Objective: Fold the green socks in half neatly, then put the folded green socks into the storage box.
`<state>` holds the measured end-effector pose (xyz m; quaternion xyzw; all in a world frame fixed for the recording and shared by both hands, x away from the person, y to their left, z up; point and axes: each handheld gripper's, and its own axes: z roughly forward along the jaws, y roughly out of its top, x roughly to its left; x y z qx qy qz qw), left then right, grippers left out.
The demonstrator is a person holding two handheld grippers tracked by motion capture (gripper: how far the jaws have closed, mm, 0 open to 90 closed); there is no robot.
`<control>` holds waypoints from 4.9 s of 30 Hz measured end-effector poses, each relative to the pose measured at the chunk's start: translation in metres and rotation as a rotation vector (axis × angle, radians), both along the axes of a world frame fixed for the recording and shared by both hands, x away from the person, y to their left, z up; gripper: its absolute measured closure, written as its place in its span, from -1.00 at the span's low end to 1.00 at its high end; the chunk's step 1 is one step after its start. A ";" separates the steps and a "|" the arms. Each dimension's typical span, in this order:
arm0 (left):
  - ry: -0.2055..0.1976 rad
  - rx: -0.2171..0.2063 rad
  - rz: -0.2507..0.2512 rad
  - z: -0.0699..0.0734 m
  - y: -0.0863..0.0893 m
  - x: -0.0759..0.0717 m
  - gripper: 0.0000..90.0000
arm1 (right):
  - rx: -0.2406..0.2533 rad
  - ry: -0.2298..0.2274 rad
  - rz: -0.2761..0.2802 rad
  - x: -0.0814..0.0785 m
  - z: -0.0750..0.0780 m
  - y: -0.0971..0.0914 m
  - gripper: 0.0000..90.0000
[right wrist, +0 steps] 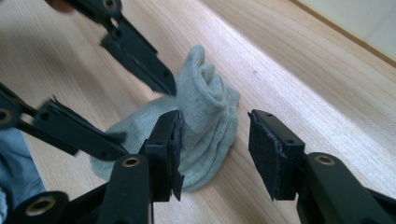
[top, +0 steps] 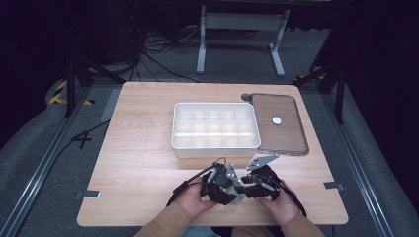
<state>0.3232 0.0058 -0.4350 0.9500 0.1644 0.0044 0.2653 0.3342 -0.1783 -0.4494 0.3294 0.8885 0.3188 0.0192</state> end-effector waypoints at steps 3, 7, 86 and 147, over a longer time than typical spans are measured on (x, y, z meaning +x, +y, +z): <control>-0.009 0.022 0.008 -0.001 0.001 -0.001 0.19 | -0.007 0.013 0.004 0.001 0.000 0.000 0.21; 0.028 0.024 0.030 -0.007 0.000 -0.001 0.17 | -0.014 0.031 0.016 0.004 0.000 0.001 0.21; -0.011 -0.123 0.219 0.034 0.068 0.018 0.09 | -0.001 -0.198 -0.007 0.033 0.101 -0.029 0.65; -0.042 -0.150 0.334 0.039 0.112 0.007 0.07 | -0.350 -0.228 0.040 0.130 0.068 0.000 0.65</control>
